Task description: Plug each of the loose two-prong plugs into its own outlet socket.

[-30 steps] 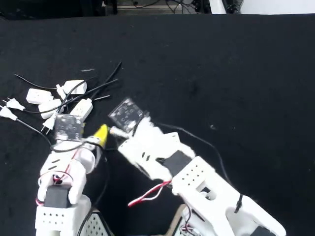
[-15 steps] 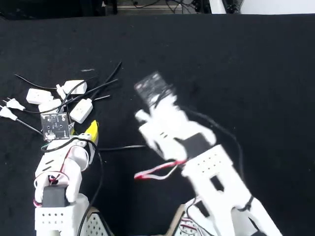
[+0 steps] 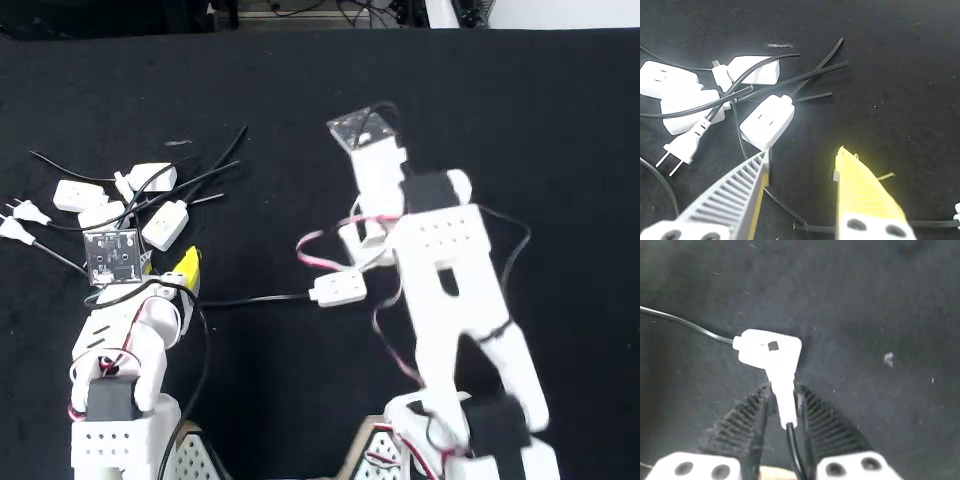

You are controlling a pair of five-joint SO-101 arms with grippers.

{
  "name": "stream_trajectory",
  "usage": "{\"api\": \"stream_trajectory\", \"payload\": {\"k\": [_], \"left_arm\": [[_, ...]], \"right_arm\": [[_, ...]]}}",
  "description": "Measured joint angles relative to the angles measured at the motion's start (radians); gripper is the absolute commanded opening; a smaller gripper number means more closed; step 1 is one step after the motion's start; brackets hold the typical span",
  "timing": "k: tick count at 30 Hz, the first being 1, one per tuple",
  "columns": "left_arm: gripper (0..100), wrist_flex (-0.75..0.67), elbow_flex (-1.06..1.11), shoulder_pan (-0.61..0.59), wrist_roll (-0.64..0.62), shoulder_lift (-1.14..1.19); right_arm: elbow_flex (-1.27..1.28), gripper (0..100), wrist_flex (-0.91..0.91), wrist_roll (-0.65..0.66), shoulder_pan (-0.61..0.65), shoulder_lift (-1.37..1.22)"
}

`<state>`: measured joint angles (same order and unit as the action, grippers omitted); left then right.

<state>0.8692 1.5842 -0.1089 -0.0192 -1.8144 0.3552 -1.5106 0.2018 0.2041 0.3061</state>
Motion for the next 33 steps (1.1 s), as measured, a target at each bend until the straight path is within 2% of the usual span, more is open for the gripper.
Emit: {"api": "stream_trajectory", "payload": {"k": [10,18,25,33], "left_arm": [[21,0.0,0.002,0.0,0.0,0.005],[21,-0.012,0.028,0.0,0.0,0.005],[21,-0.015,0.028,0.0,0.0,0.005],[21,-0.015,0.028,0.0,0.018,0.005]], "right_arm": [[-0.012,1.1,-0.066,0.0,-0.087,-0.104],[0.011,1.1,-0.071,0.0,-0.089,-0.104],[0.11,1.1,0.055,-0.054,-0.089,-0.104],[0.11,1.1,0.008,-0.025,-0.089,-0.104]]}}
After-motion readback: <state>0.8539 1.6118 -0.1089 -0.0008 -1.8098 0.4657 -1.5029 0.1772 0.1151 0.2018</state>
